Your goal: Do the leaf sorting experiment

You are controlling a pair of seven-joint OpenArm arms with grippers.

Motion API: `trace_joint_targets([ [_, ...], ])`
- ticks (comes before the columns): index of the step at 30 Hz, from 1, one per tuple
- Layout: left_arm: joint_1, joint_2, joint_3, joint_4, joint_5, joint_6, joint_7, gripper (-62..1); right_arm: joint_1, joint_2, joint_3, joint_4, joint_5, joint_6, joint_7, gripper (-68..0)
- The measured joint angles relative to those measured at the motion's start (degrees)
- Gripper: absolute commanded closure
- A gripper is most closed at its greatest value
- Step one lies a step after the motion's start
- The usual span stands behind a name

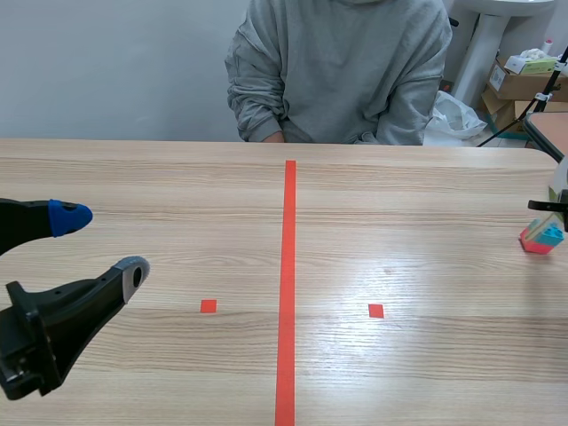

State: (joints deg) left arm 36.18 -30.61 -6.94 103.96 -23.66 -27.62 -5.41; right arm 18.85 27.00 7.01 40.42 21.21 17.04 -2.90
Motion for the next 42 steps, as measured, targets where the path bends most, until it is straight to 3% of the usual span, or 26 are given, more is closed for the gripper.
trace_joint_targets([
  [4, 0.0, 0.0, 0.0, 0.0, 0.0, -0.04, 0.0, -53.8, -0.02, 0.0, 0.0, 0.02, -0.46, -0.55, -0.22, -3.1],
  [11, 0.0, 0.0, 0.0, 0.0, 0.0, -0.04, 0.0, -53.8, -0.02, 0.0, 0.0, 0.02, -0.61, -0.55, -0.61, -22.3],
  [17, 0.0, 0.0, 0.0, 0.0, 0.0, -0.04, 0.0, -53.8, -0.02, 0.0, 0.0, 0.02, -0.61, -0.52, -0.61, -28.7],
  [24, 0.0, 0.0, 0.0, 0.0, 0.0, -0.04, 0.0, -53.8, -0.02, 0.0, 0.0, 0.02, -0.57, -0.48, -0.39, -57.6],
  [27, 0.0, 0.0, 0.0, 0.0, 0.0, -0.04, 0.02, -53.8, -0.02, 0.0, 0.0, 0.02, -0.59, 1.2, -0.42, -65.4],
  [30, 0.0, 0.0, 0.0, 0.0, 0.0, -0.04, 0.07, -53.8, -0.02, 0.0, 0.0, 0.04, -0.59, 3.08, -0.74, -66.8],
  [34, 0.0, 0.0, 0.0, 0.0, 0.0, -0.04, 0.44, -53.8, -1.86, 0.35, 0.0, 2.73, -0.59, 3.13, -2.19, -66.8],
  [37, 0.0, -0.02, 0.0, 0.0, -0.02, -0.04, 0.5, -53.8, -5.31, 1.11, 0.85, 8.57, -0.61, 4.72, -6.67, -66.8],
  [39, 0.0, 0.0, 0.0, 0.0, -0.02, -0.04, 0.74, -53.8, -8.2, 1.11, 3.54, 13.66, -0.55, 6.62, -9.25, -66.8],
  [42, 0.0, -0.02, 0.0, 0.0, -0.02, -0.04, 0.79, -53.8, -12.44, 1.29, 7.52, 21.57, 0.61, 7.41, -13.38, -66.8],
])
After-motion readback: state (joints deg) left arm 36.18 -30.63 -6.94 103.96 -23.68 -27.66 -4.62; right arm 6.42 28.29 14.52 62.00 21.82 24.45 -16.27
